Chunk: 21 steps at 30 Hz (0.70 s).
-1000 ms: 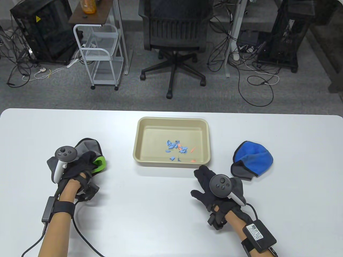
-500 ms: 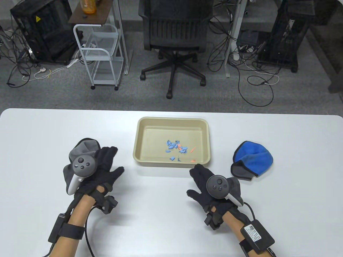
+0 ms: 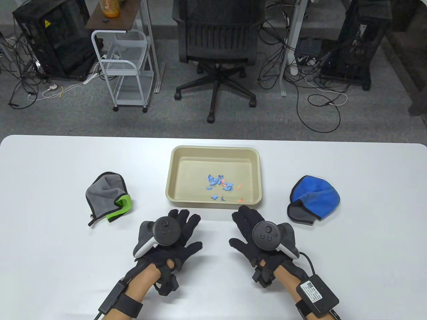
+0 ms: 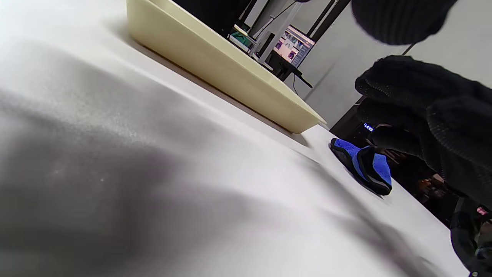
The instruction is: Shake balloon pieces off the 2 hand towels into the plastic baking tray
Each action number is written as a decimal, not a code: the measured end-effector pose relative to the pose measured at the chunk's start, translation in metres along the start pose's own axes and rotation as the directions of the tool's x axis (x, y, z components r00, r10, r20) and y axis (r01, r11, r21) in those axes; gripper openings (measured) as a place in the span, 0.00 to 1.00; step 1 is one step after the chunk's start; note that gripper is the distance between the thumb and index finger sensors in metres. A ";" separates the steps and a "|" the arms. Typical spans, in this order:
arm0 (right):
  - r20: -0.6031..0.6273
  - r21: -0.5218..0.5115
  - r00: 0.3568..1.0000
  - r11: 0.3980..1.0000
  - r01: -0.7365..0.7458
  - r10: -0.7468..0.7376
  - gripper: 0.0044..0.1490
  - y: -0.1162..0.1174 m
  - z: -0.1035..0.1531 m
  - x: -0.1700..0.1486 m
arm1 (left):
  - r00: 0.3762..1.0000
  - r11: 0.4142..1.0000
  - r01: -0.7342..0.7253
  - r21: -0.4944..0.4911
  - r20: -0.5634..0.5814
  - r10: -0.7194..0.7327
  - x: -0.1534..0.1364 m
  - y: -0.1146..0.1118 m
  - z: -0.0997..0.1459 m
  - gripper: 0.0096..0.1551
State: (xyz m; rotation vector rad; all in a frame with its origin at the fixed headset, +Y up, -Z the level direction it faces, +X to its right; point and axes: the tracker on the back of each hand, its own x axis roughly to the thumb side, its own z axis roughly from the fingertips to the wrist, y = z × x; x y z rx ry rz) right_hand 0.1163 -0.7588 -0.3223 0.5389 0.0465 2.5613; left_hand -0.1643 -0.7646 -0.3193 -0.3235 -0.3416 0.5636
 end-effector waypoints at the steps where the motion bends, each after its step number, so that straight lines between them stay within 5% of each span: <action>1: 0.000 0.003 1.000 1.000 -0.004 0.004 0.51 0.000 0.000 0.000 | 1.000 1.000 -0.007 -0.001 -0.003 0.007 -0.001 0.000 0.000 0.49; 21: 0.035 -0.023 0.999 0.999 -0.024 0.025 0.51 -0.005 0.001 0.011 | 1.000 1.000 -0.024 0.000 0.019 0.024 0.000 -0.003 0.000 0.49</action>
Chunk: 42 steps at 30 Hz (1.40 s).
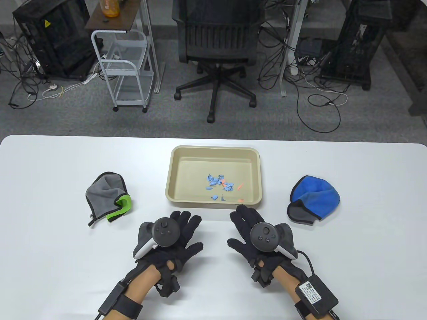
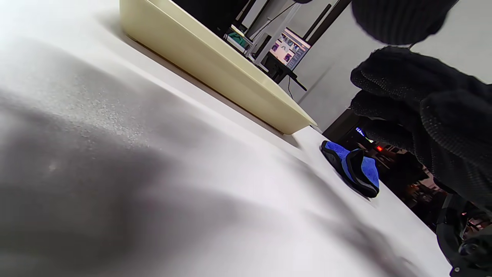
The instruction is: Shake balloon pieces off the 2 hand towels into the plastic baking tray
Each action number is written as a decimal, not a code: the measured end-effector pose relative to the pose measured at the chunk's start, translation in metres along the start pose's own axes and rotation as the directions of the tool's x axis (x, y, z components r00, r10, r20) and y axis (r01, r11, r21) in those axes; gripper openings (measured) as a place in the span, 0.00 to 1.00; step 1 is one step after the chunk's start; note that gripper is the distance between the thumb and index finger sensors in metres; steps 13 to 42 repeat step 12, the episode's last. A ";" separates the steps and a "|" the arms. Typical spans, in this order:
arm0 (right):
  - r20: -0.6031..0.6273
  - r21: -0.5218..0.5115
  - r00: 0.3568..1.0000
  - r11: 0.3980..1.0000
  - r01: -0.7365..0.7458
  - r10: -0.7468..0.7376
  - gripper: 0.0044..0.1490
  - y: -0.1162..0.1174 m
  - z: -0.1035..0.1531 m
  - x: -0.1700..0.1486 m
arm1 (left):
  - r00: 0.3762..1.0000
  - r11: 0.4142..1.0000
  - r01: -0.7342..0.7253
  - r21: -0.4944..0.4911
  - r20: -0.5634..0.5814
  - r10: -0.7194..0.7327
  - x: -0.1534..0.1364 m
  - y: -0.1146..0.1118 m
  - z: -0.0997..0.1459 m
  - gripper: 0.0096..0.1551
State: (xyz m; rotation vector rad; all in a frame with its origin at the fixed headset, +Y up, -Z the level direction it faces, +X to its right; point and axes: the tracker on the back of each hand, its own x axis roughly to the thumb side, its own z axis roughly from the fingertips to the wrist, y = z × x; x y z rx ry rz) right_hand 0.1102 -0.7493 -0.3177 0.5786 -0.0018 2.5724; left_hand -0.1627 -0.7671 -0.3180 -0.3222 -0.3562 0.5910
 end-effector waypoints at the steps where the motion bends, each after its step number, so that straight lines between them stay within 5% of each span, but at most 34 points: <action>1: 0.002 0.002 1.000 1.000 -0.002 0.002 0.51 0.000 0.000 0.000 | 1.000 1.000 -0.001 0.001 0.001 0.001 0.000 0.000 0.000 0.49; 42: 0.002 -0.004 1.000 1.000 -0.016 0.016 0.51 -0.001 0.001 0.000 | 1.000 1.000 -0.004 0.002 0.000 0.004 0.000 0.000 0.000 0.49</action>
